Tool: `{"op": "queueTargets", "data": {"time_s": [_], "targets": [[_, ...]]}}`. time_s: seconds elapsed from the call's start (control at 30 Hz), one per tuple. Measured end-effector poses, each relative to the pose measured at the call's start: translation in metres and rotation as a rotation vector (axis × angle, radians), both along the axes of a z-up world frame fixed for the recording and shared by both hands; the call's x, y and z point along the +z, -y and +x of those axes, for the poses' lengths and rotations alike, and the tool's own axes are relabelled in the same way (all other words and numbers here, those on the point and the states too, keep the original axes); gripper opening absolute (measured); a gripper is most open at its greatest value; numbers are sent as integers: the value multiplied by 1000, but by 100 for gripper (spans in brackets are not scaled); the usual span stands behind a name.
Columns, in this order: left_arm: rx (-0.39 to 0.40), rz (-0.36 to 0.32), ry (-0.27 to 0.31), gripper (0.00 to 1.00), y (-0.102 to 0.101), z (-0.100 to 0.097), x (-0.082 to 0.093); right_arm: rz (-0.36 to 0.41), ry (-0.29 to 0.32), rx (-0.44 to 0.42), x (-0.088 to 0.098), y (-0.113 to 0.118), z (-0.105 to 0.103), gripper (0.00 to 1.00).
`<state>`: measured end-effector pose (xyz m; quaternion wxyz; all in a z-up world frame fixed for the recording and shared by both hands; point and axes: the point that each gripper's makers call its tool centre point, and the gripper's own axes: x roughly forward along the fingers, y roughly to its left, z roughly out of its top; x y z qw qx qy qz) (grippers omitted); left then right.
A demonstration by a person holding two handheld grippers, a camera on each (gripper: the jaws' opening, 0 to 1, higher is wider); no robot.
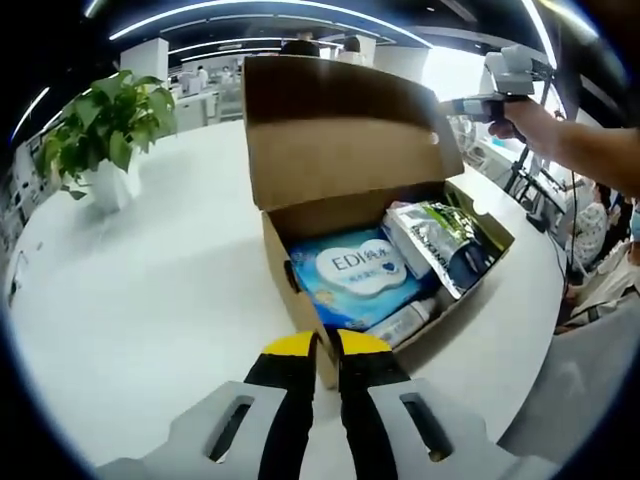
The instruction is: Operate the shoe box by opening the lid, removing the specified soft item, and placing it in the target area until the item is outside and the box remains undamaged.
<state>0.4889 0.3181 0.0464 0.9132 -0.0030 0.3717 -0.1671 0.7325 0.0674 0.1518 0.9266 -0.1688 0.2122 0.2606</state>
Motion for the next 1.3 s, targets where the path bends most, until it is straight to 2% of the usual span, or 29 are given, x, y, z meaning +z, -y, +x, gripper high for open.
{"op": "queueTargets", "data": {"time_s": [0.7, 0.9, 1.3], "targets": [[0, -10, 7, 5, 1, -1, 1, -9, -17, -25, -26, -3, 24, 1], [-3, -5, 9, 5, 1, 0, 1, -15, -38, -39, -42, 1, 37, 1], [9, -9, 11, 4, 1, 1, 1, -26, -55, -36, -57, 0, 42, 1]]}}
